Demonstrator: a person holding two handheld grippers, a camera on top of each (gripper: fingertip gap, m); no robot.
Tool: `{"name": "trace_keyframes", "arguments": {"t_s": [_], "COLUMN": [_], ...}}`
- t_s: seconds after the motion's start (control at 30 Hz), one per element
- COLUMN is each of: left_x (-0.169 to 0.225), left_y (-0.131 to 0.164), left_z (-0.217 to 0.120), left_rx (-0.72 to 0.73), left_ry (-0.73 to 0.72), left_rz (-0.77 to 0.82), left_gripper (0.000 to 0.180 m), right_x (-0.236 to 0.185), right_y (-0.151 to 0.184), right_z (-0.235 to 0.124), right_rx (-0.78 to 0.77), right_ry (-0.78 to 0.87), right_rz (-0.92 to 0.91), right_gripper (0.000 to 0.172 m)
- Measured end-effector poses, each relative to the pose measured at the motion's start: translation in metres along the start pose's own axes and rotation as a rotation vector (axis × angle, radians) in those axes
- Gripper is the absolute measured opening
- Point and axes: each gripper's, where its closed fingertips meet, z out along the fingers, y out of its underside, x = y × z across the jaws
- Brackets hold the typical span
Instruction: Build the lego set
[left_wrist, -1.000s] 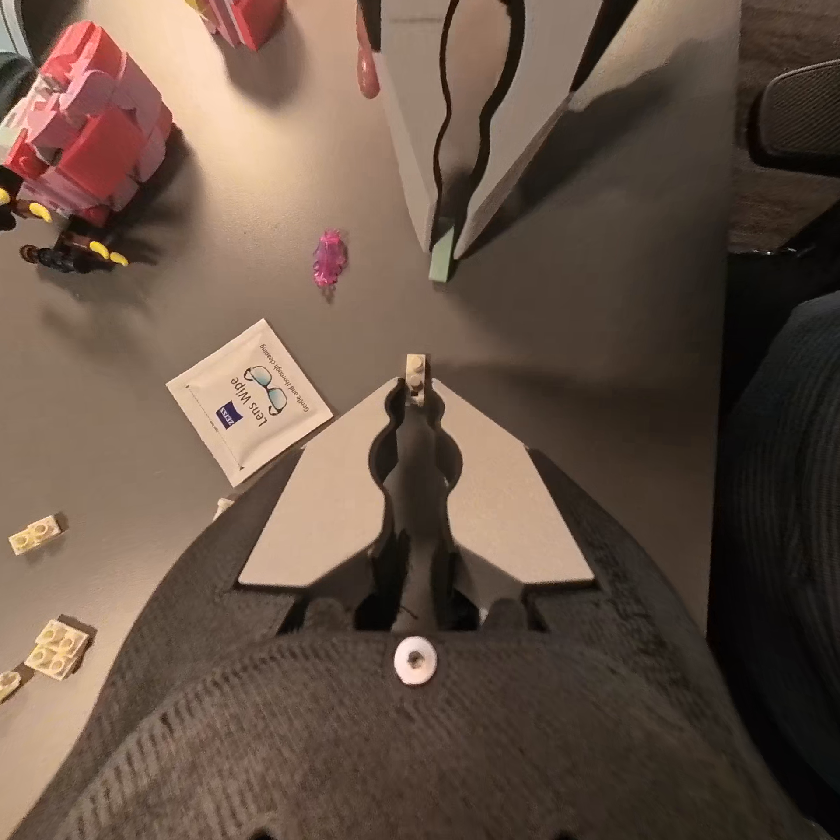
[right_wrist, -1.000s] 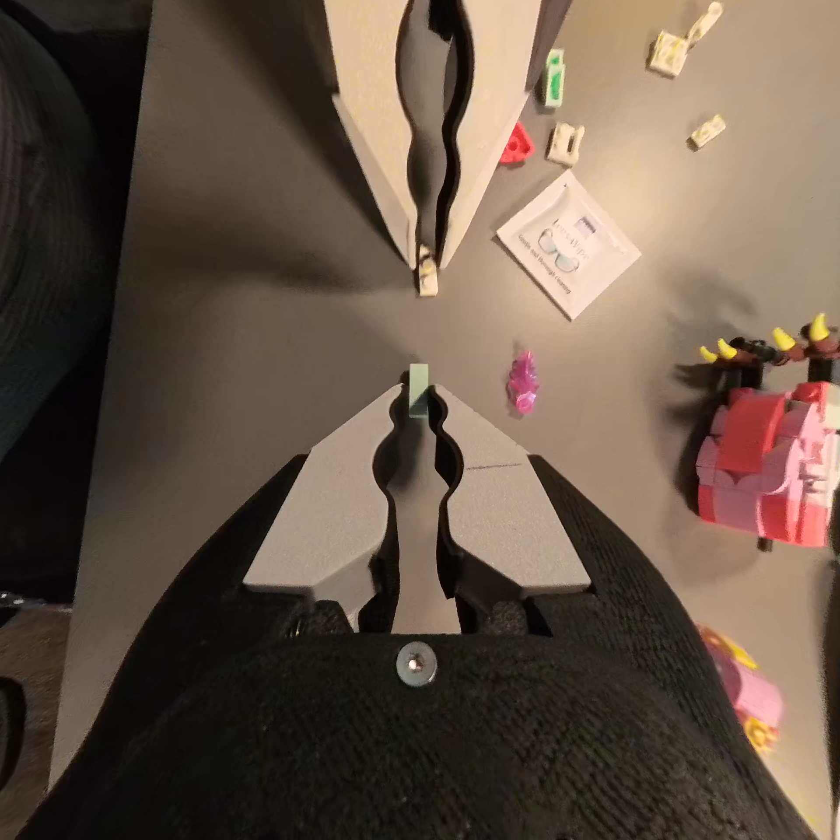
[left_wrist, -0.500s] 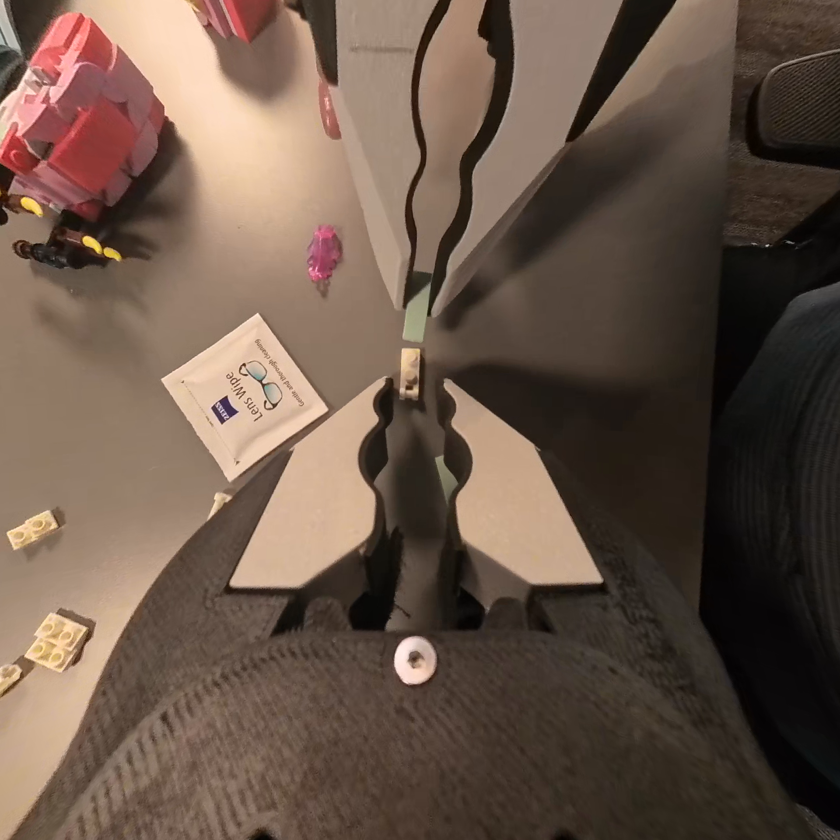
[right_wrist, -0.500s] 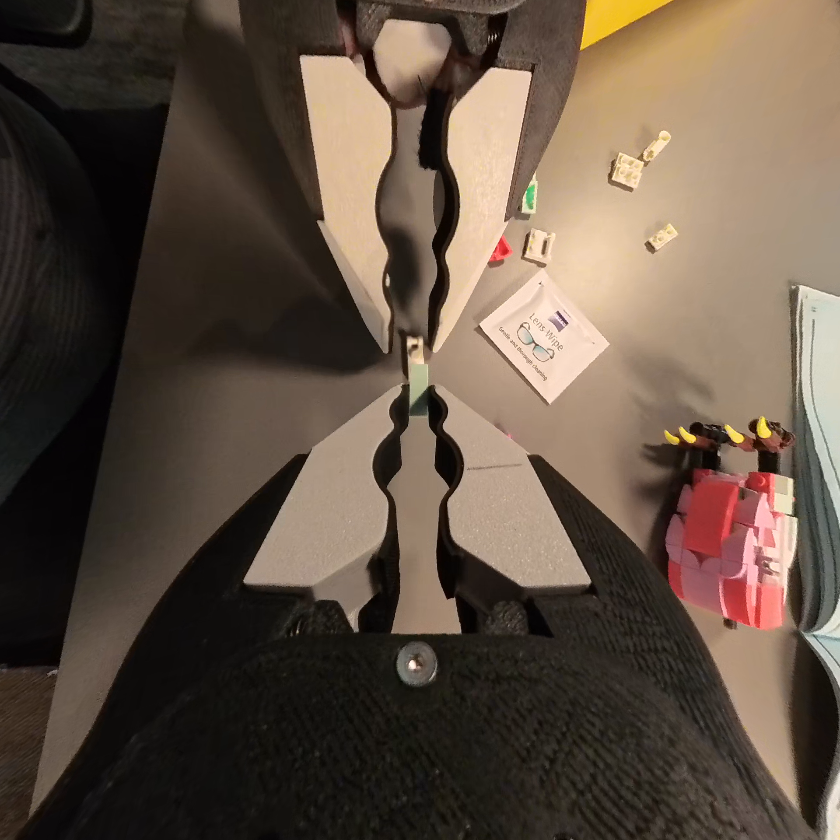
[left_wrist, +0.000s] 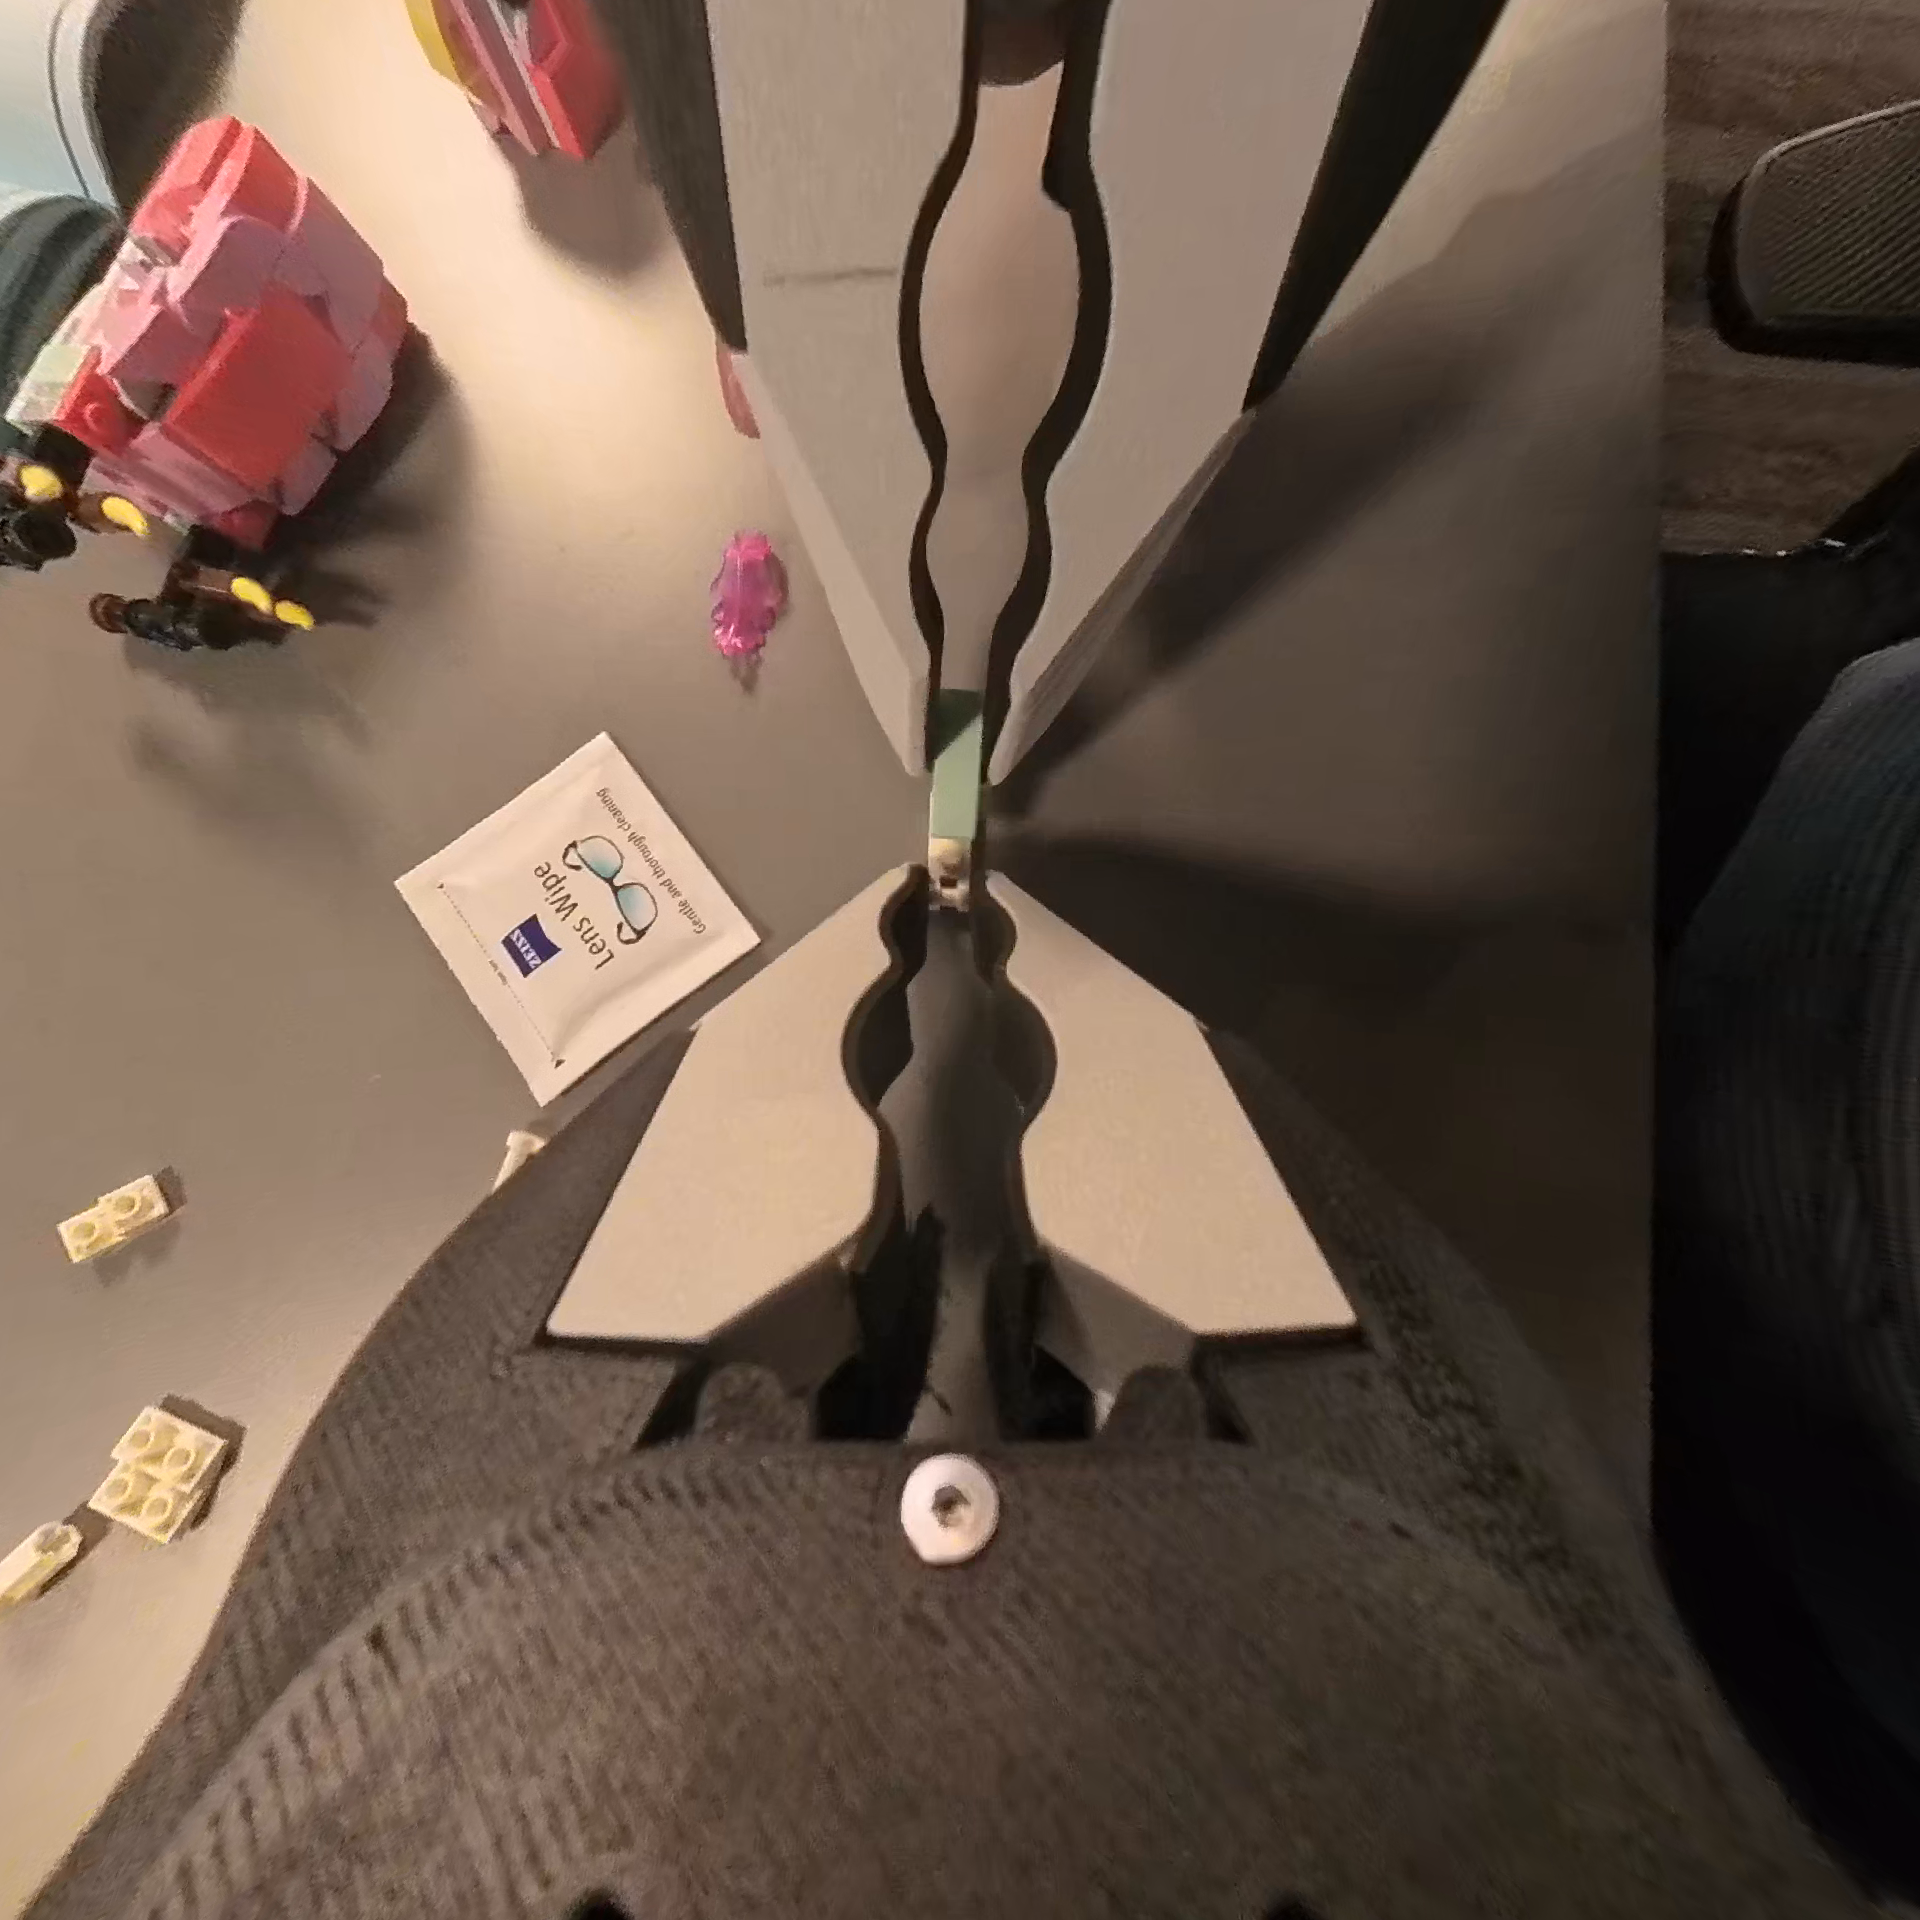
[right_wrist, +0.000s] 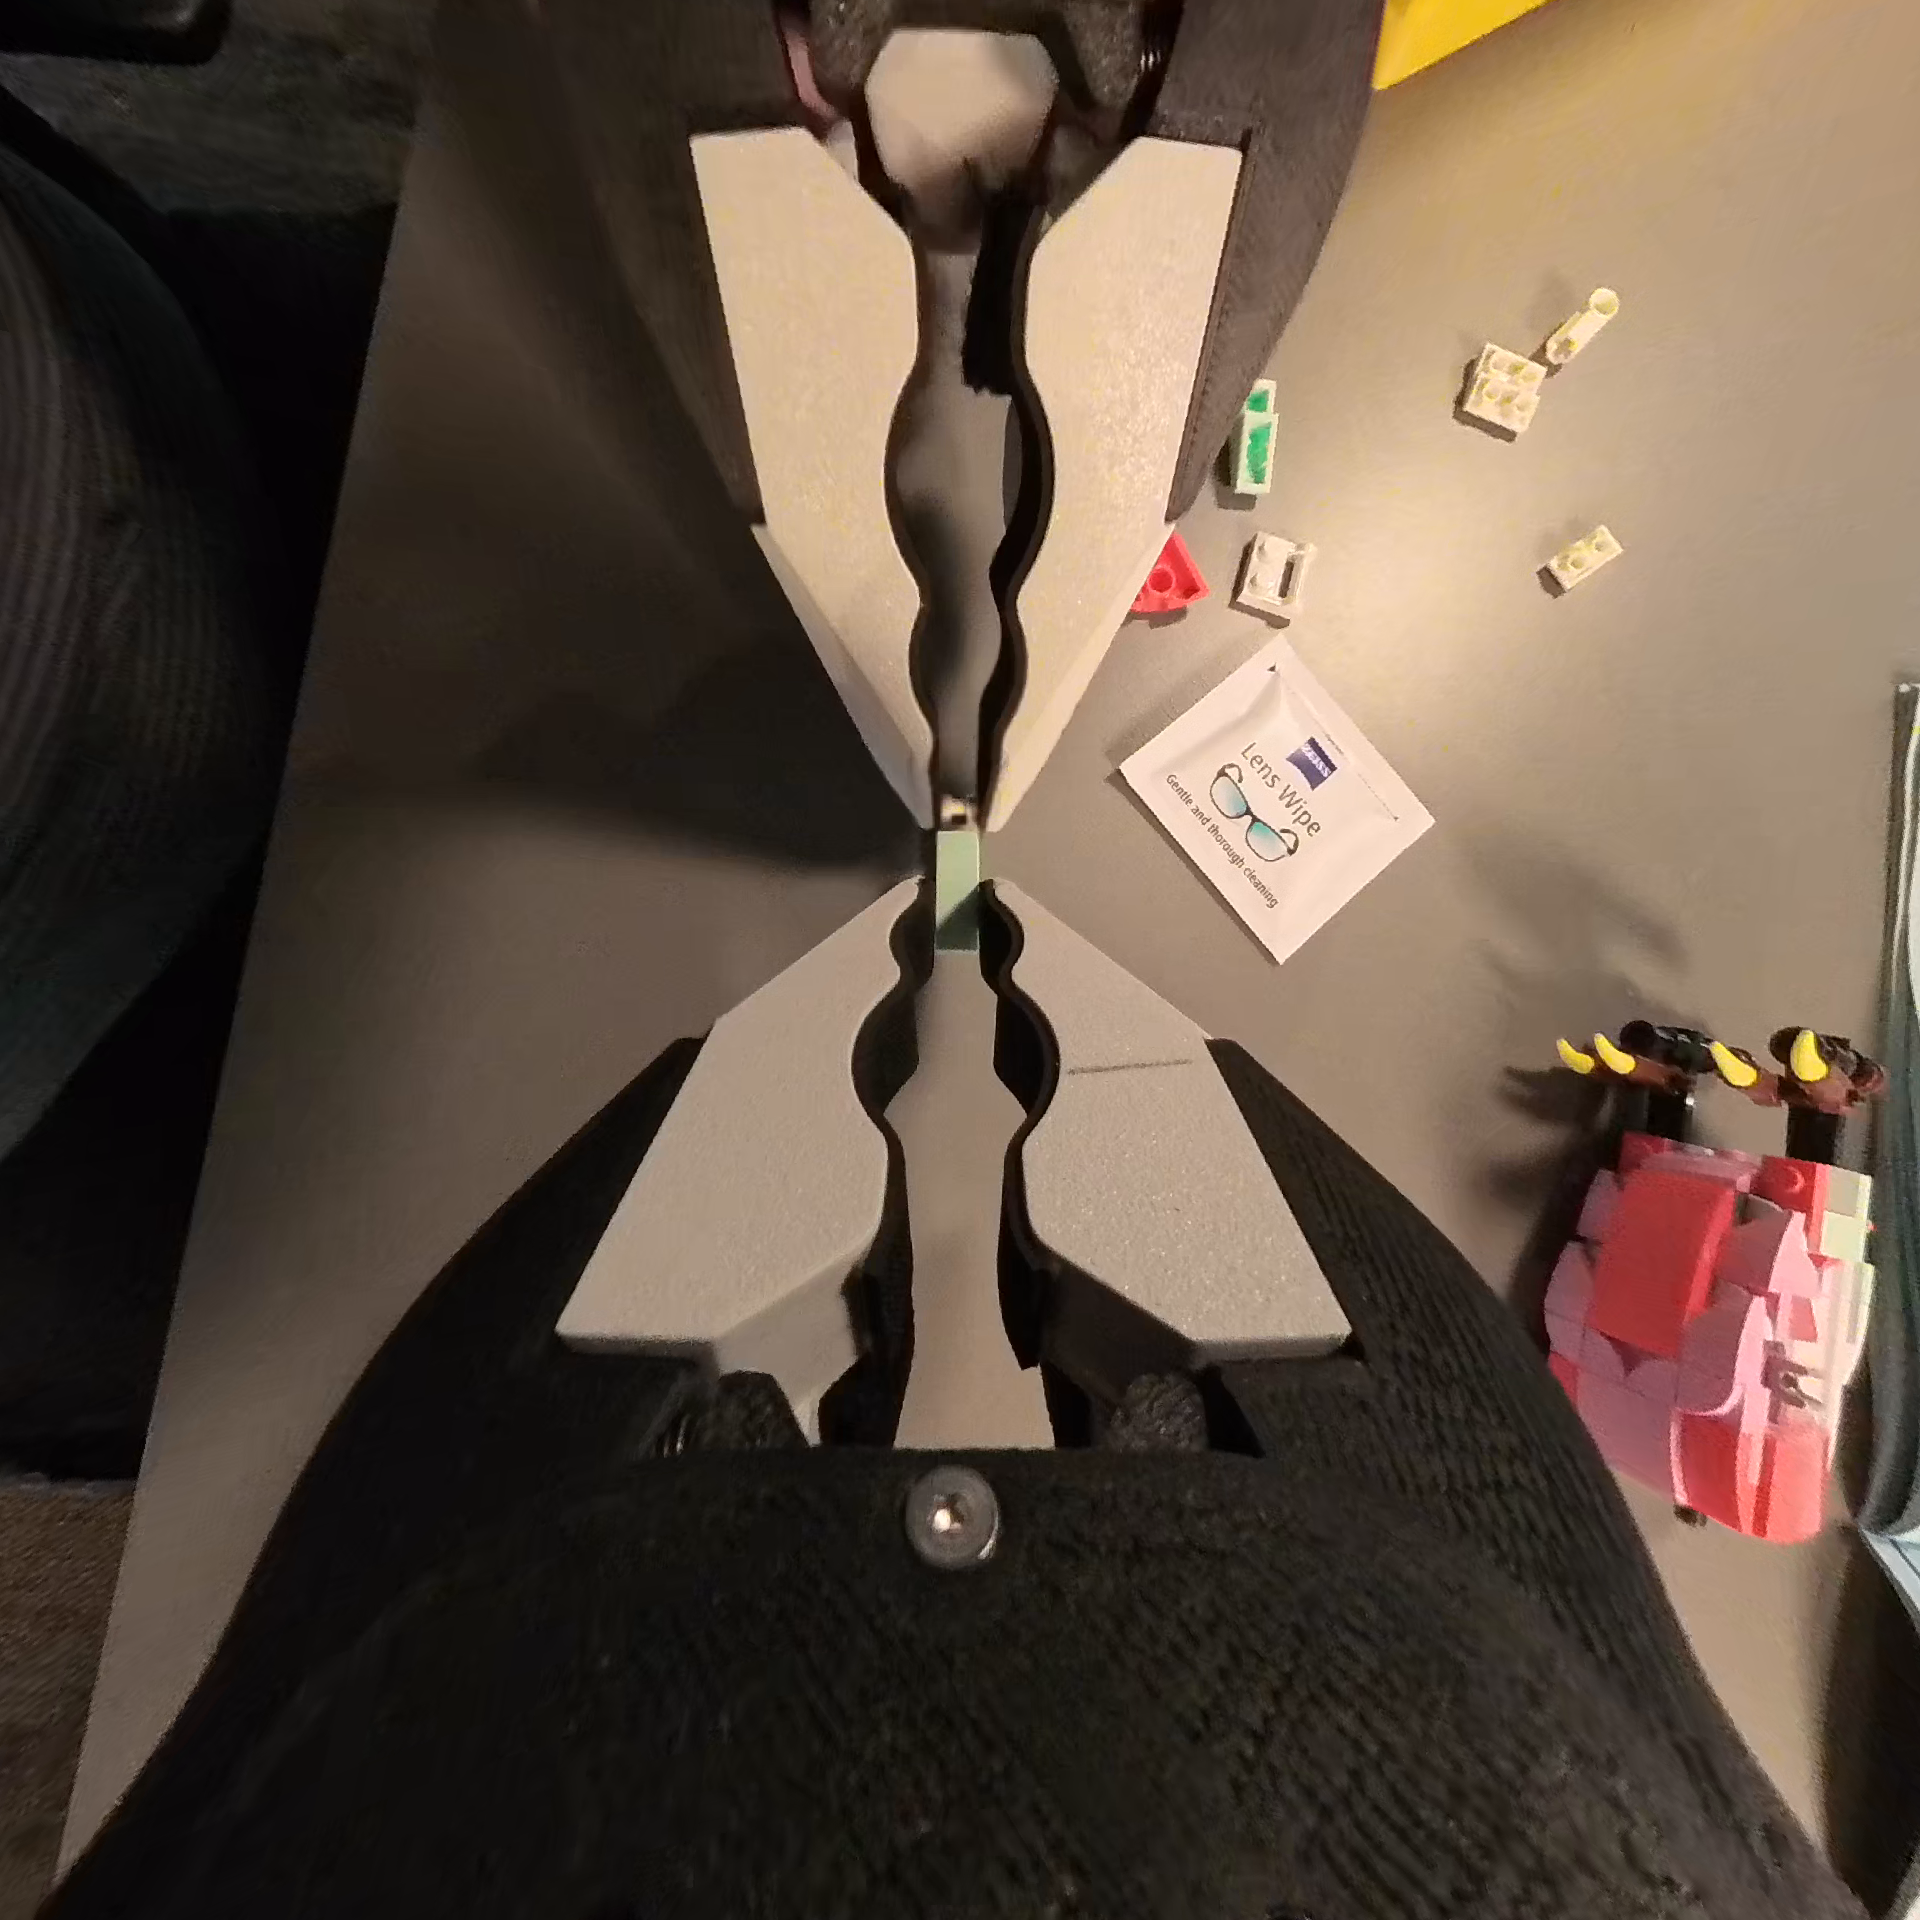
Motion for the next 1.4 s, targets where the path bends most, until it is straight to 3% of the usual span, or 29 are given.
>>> {"name": "trace_keyframes", "arguments": {"t_s": [0.3, 1.07, 1.17, 1.27, 1.4], "left_x": [-0.001, -0.001, -0.002, -0.004, -0.01], "left_y": [-0.007, -0.011, -0.011, -0.011, -0.013], "left_z": [-0.004, -0.008, -0.008, -0.009, -0.013], "left_rx": [0.109, 0.167, 0.166, 0.166, 0.18], "left_ry": [0.016, 0.025, 0.024, 0.014, 0.002], "left_rz": [-0.046, -0.077, -0.08, -0.089, -0.129], "left_gripper": [0.006, 0.007, 0.007, 0.007, 0.007], "right_x": [0.0, 0.002, 0.003, 0.006, 0.015], "right_y": [-0.004, -0.005, -0.005, -0.008, -0.019], "right_z": [0.001, -0.001, -0.003, -0.006, -0.012], "right_rx": [-0.015, -0.038, -0.031, -0.019, 0.003], "right_ry": [-0.014, 0.014, 0.027, 0.084, 0.359], "right_rz": [-0.009, -0.005, -0.005, -0.024, -0.24], "right_gripper": [0.007, 0.01, 0.017, 0.038, 0.051]}}
